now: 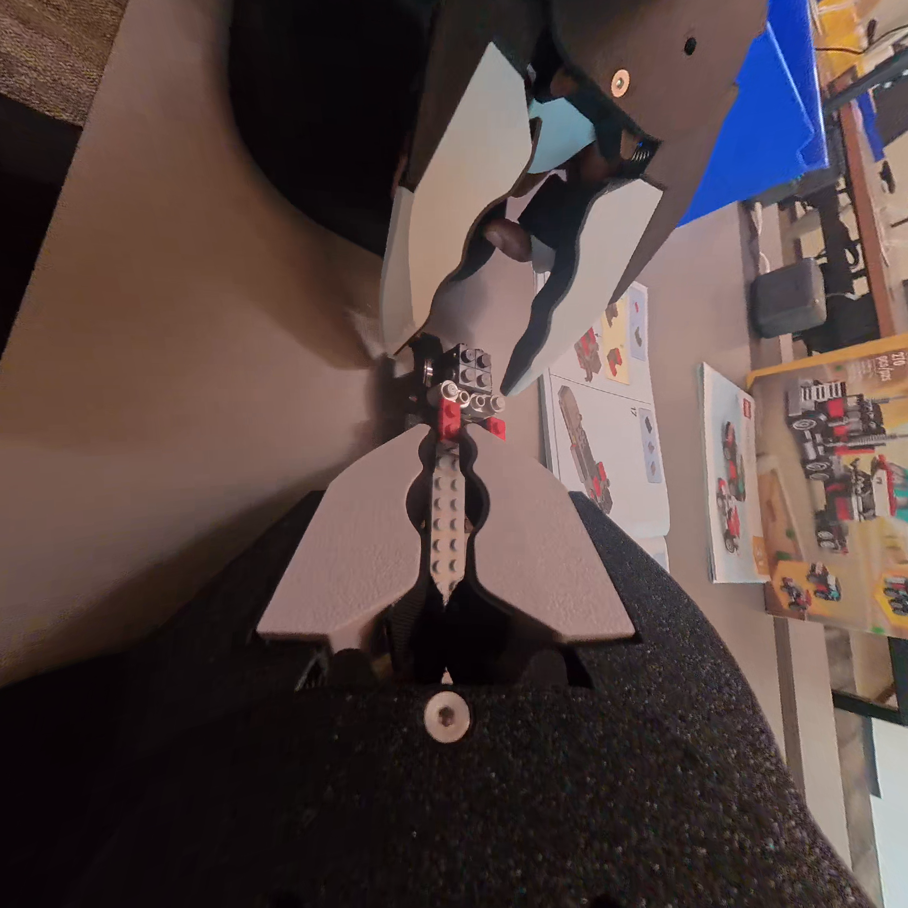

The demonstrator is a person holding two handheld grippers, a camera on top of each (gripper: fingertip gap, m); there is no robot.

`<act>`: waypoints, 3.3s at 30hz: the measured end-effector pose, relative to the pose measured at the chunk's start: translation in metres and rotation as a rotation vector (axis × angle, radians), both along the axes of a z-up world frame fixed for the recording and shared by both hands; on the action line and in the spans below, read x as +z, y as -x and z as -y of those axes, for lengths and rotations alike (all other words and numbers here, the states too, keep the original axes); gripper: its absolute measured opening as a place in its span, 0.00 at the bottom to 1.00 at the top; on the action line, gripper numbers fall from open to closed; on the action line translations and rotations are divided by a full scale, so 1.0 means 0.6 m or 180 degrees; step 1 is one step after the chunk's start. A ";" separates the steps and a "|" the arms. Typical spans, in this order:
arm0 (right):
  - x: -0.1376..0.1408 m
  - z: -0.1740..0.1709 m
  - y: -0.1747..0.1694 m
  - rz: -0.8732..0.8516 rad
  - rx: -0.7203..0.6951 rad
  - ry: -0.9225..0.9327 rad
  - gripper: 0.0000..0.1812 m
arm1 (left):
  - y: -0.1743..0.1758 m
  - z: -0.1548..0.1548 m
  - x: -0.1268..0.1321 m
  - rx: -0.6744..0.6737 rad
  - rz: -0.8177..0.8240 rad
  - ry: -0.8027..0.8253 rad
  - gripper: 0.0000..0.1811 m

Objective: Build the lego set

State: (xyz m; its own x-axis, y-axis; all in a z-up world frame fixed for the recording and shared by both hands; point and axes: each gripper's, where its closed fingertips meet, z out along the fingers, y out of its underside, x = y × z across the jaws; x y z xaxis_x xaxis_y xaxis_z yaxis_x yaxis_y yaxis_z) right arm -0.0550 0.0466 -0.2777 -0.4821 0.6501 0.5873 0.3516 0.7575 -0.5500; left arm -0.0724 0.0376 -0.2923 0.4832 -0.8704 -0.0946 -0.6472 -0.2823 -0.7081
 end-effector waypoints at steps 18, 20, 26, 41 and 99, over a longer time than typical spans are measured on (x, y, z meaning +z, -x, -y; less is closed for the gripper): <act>-0.014 0.006 -0.006 0.0534 0.0096 0.0507 0.13 | 0.000 0.002 -0.011 -0.0023 -0.0062 0.0170 0.24; -0.015 0.007 -0.006 0.0622 0.0128 0.0422 0.13 | -0.001 0.002 -0.012 -0.0025 -0.0053 0.0196 0.24; -0.020 0.008 -0.009 0.0790 0.0245 -0.0093 0.16 | 0.000 0.003 -0.012 -0.0022 -0.0025 0.0235 0.24; -0.024 0.024 -0.019 0.0679 -0.0025 0.0649 0.25 | -0.001 0.004 -0.014 -0.0015 0.0018 0.0349 0.24; -0.014 0.026 -0.033 0.0509 0.0295 0.1044 0.20 | 0.000 0.005 -0.017 -0.0023 0.0009 0.0420 0.24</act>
State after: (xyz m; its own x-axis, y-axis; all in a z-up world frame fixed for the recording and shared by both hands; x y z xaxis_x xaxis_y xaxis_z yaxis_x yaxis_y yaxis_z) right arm -0.0352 0.0311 -0.2860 -0.6165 0.7405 0.2676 0.3908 0.5828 -0.7125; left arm -0.0722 0.0348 -0.3026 0.4769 -0.8787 0.0223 -0.6477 -0.3684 -0.6669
